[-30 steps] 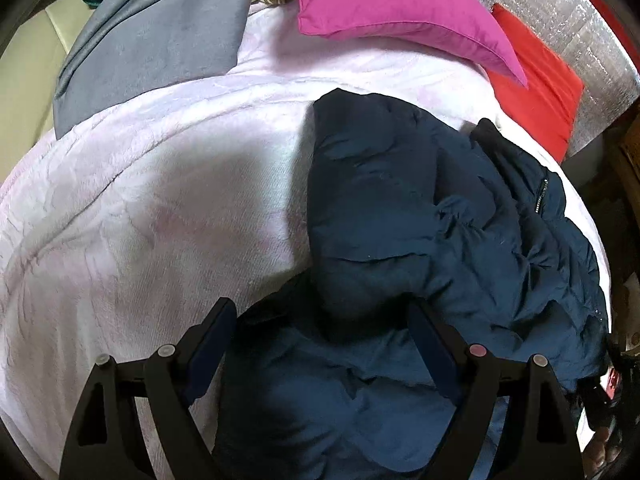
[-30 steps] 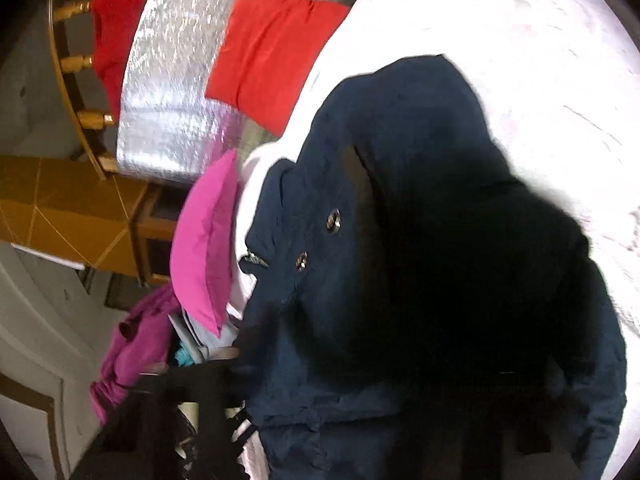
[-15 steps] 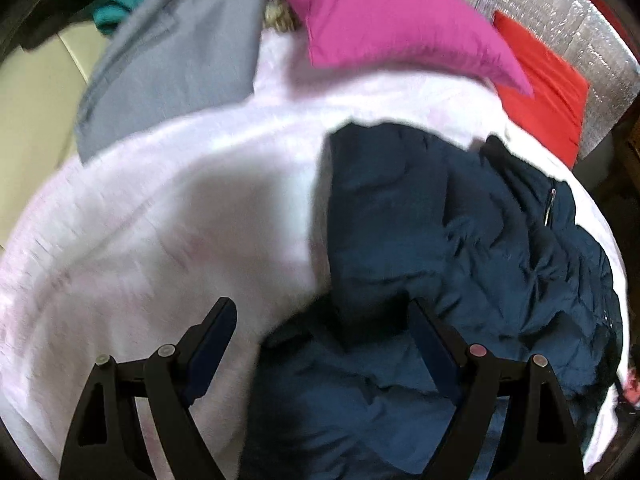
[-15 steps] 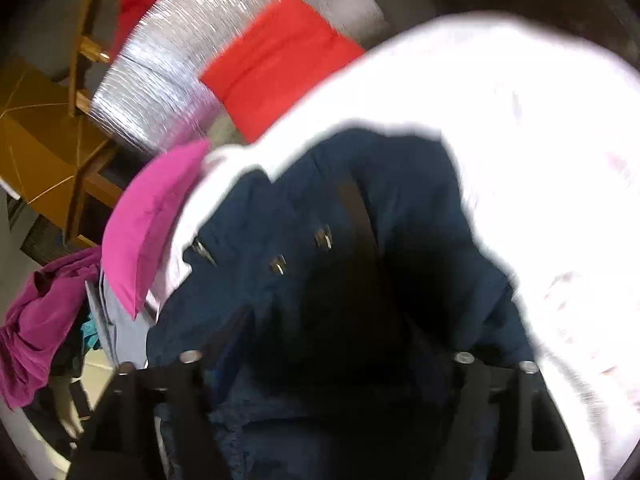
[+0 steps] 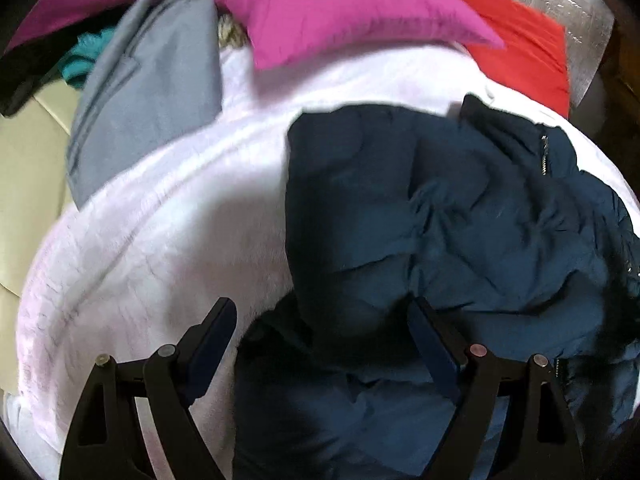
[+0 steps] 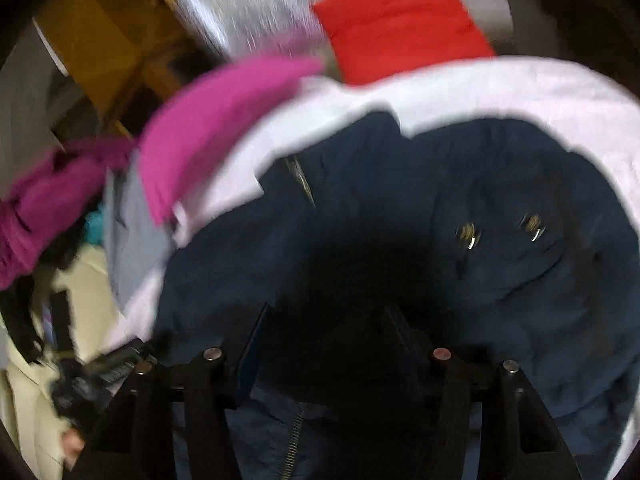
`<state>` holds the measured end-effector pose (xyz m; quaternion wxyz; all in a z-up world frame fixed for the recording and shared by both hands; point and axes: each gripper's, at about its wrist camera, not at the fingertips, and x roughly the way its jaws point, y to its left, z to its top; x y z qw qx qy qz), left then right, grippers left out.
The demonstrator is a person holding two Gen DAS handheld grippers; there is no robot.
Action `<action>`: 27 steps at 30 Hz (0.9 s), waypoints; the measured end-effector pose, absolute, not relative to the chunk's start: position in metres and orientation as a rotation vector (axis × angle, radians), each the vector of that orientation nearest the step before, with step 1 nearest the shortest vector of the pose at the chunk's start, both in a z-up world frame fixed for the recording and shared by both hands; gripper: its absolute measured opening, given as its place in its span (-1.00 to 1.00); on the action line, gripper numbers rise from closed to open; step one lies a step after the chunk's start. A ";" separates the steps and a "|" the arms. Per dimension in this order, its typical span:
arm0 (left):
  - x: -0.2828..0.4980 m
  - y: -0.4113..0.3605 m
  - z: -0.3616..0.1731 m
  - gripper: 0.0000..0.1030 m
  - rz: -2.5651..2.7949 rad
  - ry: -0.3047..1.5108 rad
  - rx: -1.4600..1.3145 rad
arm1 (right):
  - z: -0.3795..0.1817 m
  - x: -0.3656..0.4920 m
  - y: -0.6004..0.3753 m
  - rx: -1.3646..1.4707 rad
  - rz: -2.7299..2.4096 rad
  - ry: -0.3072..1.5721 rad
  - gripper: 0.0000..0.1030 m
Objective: Fold large clothes
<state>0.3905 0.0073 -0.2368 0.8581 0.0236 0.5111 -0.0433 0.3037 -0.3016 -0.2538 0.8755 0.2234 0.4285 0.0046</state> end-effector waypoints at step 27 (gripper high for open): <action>0.382 -0.007 -0.226 0.74 -0.076 0.978 0.189 | -0.235 0.327 -0.281 0.397 0.045 0.926 0.13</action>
